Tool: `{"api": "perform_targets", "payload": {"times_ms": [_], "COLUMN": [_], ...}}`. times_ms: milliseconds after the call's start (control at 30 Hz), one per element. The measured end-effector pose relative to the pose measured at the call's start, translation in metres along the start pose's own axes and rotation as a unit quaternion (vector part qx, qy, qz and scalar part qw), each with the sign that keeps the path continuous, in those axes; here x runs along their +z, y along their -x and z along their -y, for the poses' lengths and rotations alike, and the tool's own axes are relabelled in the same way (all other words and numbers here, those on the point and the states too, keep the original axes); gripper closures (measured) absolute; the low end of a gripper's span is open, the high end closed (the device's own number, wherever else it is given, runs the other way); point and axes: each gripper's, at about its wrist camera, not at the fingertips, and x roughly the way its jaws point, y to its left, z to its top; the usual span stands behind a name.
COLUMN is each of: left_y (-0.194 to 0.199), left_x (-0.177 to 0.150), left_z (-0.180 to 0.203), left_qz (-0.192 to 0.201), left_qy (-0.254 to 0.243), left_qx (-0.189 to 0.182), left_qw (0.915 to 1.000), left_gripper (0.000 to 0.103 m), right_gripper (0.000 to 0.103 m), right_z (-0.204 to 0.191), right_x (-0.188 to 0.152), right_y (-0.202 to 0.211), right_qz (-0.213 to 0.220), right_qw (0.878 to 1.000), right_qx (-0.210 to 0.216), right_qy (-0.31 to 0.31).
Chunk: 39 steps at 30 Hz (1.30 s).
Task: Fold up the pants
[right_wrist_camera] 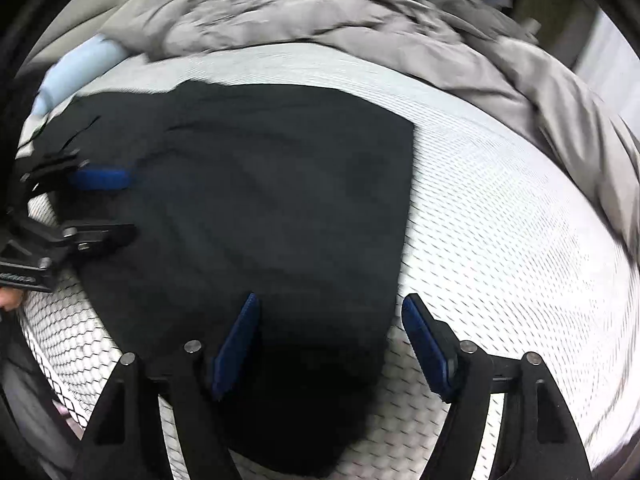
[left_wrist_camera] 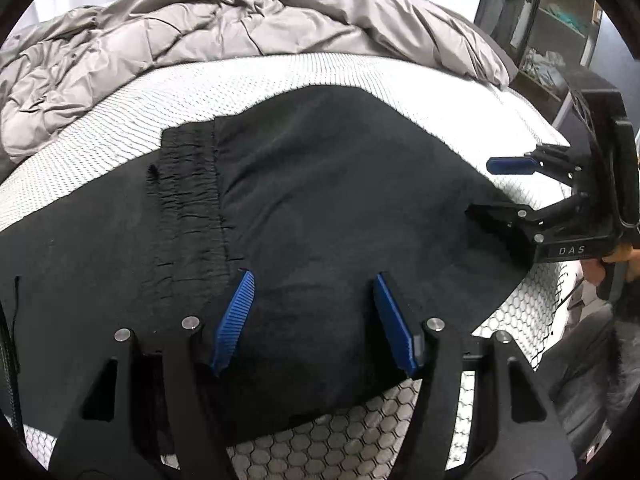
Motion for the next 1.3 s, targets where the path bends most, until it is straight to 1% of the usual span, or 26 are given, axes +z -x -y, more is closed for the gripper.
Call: {"api": "perform_targets", "payload": {"times_ms": [67,133,167,200,267,300,333,367,433,500,567,600,667,700,767,833,900,933,967,1000,1033,1100,1167,1200,1267,1300], "left_y": [0.014,0.025,0.024,0.019,0.003,-0.004,-0.010,-0.011,-0.006,-0.002,0.005,0.010,0.023,0.030,0.035,0.023,-0.001,-0.015,-0.024,-0.030,-0.029,-0.024,-0.020,-0.018,-0.014,-0.010], "left_x": [0.001,0.000,0.000,-0.001,-0.004,-0.006,-0.008,-0.011,-0.015,-0.019,-0.023,-0.024,-0.021,-0.016,-0.006,0.008,0.021,0.025,0.024,0.024,0.023,0.020,0.014,0.011,0.014,0.016], "left_z": [0.002,0.008,0.011,0.015,0.016,0.015,0.014,0.014,0.007,-0.003,-0.007,-0.008,-0.012,-0.015,-0.021,-0.024,-0.023,-0.021,-0.021,-0.023,-0.025,-0.028,-0.035,-0.038,-0.039,-0.039], "left_qz": [0.024,0.051,0.056,0.050,0.021,0.009,-0.001,-0.004,-0.009,-0.015,-0.015,-0.010,0.005,0.020,0.043,0.043,0.021,0.006,-0.005,-0.013,-0.010,-0.012,-0.011,-0.014,-0.010,-0.007], "left_qy": [0.005,0.002,-0.005,-0.014,-0.019,-0.020,-0.026,-0.033,-0.038,-0.031,-0.037,-0.034,-0.019,-0.011,0.009,0.028,0.030,0.019,0.013,0.013,0.015,0.010,0.012,0.018,0.025,0.027], "left_qx": [-0.011,-0.032,-0.042,-0.047,-0.038,-0.031,-0.015,-0.005,-0.006,-0.016,-0.019,-0.023,-0.042,-0.054,-0.047,-0.049,-0.044,-0.032,-0.020,-0.017,-0.024,-0.028,-0.030,-0.026,-0.022,-0.019], "left_qw": [0.9996,0.9982,0.9975,0.9976,0.9989,0.9993,0.9996,0.9994,0.9992,0.9993,0.9990,0.9991,0.9989,0.9983,0.9979,0.9975,0.9984,0.9993,0.9997,0.9997,0.9995,0.9995,0.9994,0.9994,0.9994,0.9994], "left_gripper": [0.044,0.043,0.041,0.039,0.039,0.039,0.040,0.039,0.039,0.040,0.040,0.040,0.039,0.039,0.039,0.039,0.039,0.042,0.049,0.050,0.050,0.055,0.055,0.055,0.055,0.055], "right_gripper": [0.028,0.028,0.028,0.028,0.028,0.028,0.028,0.028,0.029,0.029,0.027,0.026,0.028,0.030,0.030,0.030,0.031,0.032,0.036,0.039,0.039,0.040,0.040,0.040,0.040,0.042], "right_z": [-0.005,-0.019,-0.024,-0.034,-0.048,-0.054,-0.059,-0.061,-0.054,-0.036,-0.008,-0.001,0.011,0.013,0.007,-0.008,-0.024,-0.037,-0.044,-0.050,-0.051,-0.040,-0.018,-0.002,0.028,0.040], "right_x": [0.001,0.003,0.007,0.011,0.015,0.016,0.014,0.012,0.006,0.001,-0.010,-0.012,-0.013,-0.011,-0.004,0.009,0.022,0.029,0.033,0.038,0.041,0.041,0.033,0.027,0.019,0.017], "right_y": [0.012,0.021,0.022,0.021,0.013,0.002,-0.008,-0.013,-0.010,-0.002,0.002,0.003,0.013,0.018,0.034,0.039,0.025,0.012,0.001,-0.019,-0.032,-0.035,-0.030,-0.029,-0.028,-0.022], "right_qz": [0.022,0.043,0.049,0.053,0.046,0.034,0.018,0.009,0.008,0.005,-0.006,-0.007,0.004,0.015,0.053,0.075,0.068,0.057,0.045,0.021,0.007,0.008,0.007,0.007,0.001,0.011], "right_qw": [1.000,0.999,0.998,0.998,0.997,0.997,0.997,0.997,0.997,0.998,1.000,1.000,1.000,0.999,0.998,0.995,0.993,0.994,0.995,0.996,0.996,0.997,0.999,1.000,0.999,0.997], "right_qx": [0.003,0.014,0.021,0.036,0.055,0.057,0.052,0.047,0.044,0.024,0.009,0.012,0.009,0.012,0.035,0.069,0.097,0.096,0.092,0.082,0.072,0.058,0.011,-0.002,0.006,0.020], "right_qy": [0.002,0.013,0.020,0.028,0.037,0.045,0.053,0.058,0.062,0.049,0.016,0.001,-0.026,-0.027,-0.021,-0.018,-0.005,0.008,0.020,0.039,0.048,0.047,0.033,0.018,-0.039,-0.067]}}
